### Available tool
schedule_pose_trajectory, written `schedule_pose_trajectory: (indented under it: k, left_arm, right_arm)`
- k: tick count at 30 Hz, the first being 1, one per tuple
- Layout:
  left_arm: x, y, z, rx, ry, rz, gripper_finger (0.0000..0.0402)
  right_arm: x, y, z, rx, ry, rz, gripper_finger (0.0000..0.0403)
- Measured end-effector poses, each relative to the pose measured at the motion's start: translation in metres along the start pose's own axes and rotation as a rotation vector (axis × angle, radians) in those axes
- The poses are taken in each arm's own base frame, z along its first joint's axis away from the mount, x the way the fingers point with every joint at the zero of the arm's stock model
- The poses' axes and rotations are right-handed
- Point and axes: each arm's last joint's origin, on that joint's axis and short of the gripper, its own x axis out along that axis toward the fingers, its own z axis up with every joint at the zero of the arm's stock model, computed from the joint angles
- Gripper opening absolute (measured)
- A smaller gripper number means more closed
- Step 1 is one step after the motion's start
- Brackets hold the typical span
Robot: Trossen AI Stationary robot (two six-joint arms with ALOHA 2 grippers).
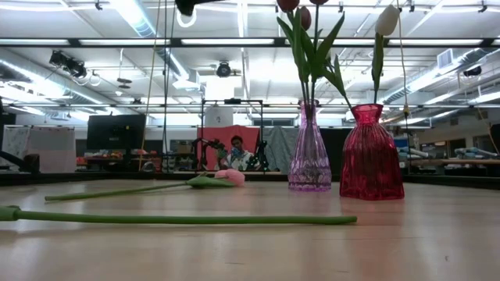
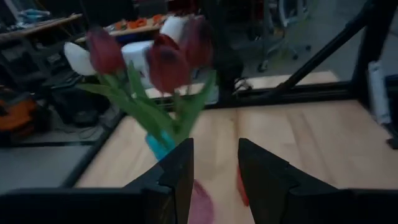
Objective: Sort flowers into vase by color
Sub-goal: Put the pink flower into the red vase
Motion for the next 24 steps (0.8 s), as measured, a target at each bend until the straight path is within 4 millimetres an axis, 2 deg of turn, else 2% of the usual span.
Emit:
schedule_pose_trajectory:
  k: [6,12,16,21,24]
  left_arm:
    - [-0.001,-0.009,-0.037,-0.048,0.059,-0.006,0.0131]
    - [-0.002,-0.010,-0.049,-0.176,0.087,0.000,0.0131]
    - [-0.003,-0.015,-0.054,-0.220,0.067,-0.017,0.0131]
    - [-0.003,-0.018,-0.072,-0.238,0.099,-0.009,0.0131]
    - [-0.004,-0.016,-0.081,-0.258,0.117,0.026,0.0131]
  right_arm:
    - [0.010,0.013,-0.051,0.057,-0.158,0.023,0.0020]
    - [0.018,0.016,-0.095,0.041,-0.329,-0.033,0.0020]
    - [0.019,0.014,-0.121,0.019,-0.352,-0.093,0.0020]
    - [0.018,0.012,-0.140,-0.019,-0.357,-0.141,0.0020]
    - [0.017,0.009,-0.142,-0.014,-0.377,-0.164,0.0020]
